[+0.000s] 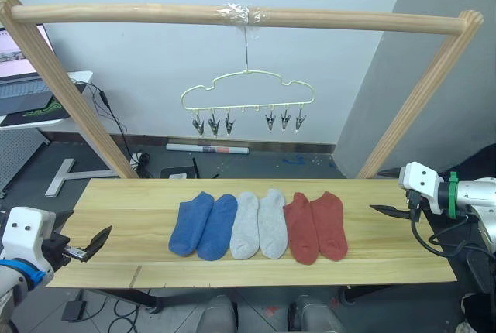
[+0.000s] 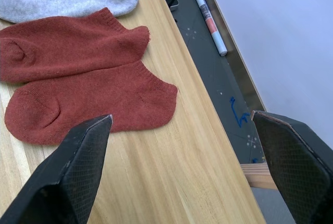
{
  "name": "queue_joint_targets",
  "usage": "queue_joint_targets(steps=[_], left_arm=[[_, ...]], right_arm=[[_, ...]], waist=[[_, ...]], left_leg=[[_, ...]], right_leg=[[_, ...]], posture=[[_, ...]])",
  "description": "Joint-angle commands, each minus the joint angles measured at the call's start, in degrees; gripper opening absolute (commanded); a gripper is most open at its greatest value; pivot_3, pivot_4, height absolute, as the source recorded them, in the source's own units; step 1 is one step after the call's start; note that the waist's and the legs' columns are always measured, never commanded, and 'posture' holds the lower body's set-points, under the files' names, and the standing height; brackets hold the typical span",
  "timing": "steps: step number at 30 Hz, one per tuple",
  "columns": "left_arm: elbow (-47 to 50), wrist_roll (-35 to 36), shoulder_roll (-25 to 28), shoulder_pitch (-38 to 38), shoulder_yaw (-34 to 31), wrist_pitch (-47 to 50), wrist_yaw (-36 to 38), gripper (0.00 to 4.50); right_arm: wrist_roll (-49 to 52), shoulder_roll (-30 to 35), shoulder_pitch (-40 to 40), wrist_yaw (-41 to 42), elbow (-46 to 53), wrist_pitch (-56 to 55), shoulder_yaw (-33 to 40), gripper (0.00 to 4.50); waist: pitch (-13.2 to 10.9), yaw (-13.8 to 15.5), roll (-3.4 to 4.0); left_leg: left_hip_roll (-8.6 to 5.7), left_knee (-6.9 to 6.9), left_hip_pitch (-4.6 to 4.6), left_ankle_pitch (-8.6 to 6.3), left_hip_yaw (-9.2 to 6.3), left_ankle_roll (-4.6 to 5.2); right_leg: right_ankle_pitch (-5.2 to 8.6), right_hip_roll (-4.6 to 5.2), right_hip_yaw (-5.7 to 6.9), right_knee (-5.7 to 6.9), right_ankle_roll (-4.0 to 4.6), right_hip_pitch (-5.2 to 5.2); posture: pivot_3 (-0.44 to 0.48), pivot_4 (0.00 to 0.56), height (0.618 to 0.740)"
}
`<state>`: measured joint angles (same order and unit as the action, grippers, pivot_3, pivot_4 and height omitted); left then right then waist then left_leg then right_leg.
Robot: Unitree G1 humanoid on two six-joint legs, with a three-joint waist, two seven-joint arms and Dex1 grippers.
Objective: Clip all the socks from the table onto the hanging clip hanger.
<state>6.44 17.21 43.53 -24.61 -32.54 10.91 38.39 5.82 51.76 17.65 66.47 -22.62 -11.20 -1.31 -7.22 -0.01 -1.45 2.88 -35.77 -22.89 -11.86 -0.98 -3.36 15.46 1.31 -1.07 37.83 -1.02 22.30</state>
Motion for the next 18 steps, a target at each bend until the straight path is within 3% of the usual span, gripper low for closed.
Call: queue_joint_targets(steps=[1,8,18], left_arm=[[1.2,-0.6,1.1,0.5,-1.9,-0.8,0.6,4.49],[-1.8,-1.2,2.6,2.5,-3.7,-2.5,1.9,4.49],[0.6,0.8,0.2,1.5,-4.0,-1.3,2.9,4.49]], right_arm=[[0.5,0.6,0.9,0.3,1.5,-0.8,0.9,4.5],[0.4,0.9,-0.9,-0.2,5.7,1.2,1.2,4.5],[0.5,0.9,-0.7,-1.8,6.7,2.8,1.9,4.5]], waist=[[0.0,0.0,0.0],[0.0,0.0,0.0],[0.0,0.0,-0.02]], left_leg=[[0.0,0.0,0.0,0.0,0.0,0.0],[0.01,-0.01,0.01,0.0,0.0,0.0],[0.01,-0.03,0.02,0.0,0.07,0.0]], right_leg=[[0.0,0.0,0.0,0.0,0.0,0.0],[0.0,-0.02,0.0,0.08,0.0,0.0],[0.0,-0.01,-0.07,0.12,-0.01,0.0]], posture=[[0.073,0.066,0.733],[0.066,0.063,0.733],[0.055,0.076,0.733]])
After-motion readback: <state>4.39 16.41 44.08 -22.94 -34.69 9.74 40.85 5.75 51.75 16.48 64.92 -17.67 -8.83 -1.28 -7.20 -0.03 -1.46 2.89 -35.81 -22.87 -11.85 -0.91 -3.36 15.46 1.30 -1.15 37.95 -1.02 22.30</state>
